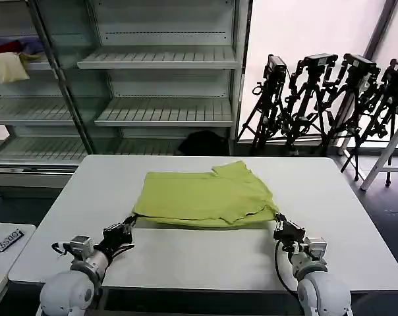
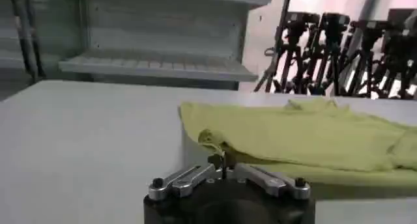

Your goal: Fold and organize the clothes.

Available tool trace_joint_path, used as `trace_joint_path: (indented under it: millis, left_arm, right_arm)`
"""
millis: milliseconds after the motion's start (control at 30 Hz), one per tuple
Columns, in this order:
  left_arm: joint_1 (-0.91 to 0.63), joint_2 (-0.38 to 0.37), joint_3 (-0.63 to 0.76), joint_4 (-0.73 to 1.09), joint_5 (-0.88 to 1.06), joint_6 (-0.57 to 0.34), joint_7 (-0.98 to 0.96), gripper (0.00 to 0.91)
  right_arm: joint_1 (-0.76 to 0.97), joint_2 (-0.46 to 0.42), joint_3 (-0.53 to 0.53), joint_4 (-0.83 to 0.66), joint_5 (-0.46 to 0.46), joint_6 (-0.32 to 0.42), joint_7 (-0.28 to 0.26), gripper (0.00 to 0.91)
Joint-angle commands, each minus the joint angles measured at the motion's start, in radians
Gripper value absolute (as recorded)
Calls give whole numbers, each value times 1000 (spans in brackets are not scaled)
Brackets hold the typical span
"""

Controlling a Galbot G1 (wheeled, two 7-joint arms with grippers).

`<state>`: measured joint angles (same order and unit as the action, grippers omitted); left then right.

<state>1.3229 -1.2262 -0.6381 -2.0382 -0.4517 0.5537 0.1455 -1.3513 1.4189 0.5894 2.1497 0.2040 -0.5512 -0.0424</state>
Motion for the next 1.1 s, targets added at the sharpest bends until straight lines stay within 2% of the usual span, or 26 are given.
trace_joint_path:
  millis: [33, 200, 500, 767, 1100]
  left_arm:
    - [211, 88, -141, -146, -105, 23, 0, 0]
    - [283, 98, -165, -154, -91, 23, -24, 0]
    - [399, 141, -147, -149, -5, 9, -42, 0]
    - [416, 137, -128, -148, 30, 11, -63, 0]
    - [446, 129, -122, -155, 56, 8, -76, 10]
  right_arm:
    - [-136, -2, -1, 177, 27, -28, 1, 0]
    - [-237, -4, -29, 190, -45, -27, -18, 0]
    - [-309, -20, -71, 158, -124, -20, -46, 0]
    - [-329, -17, -103, 143, -194, -8, -50, 0]
    - [-354, -24, -113, 153, -226, -26, -49, 0]
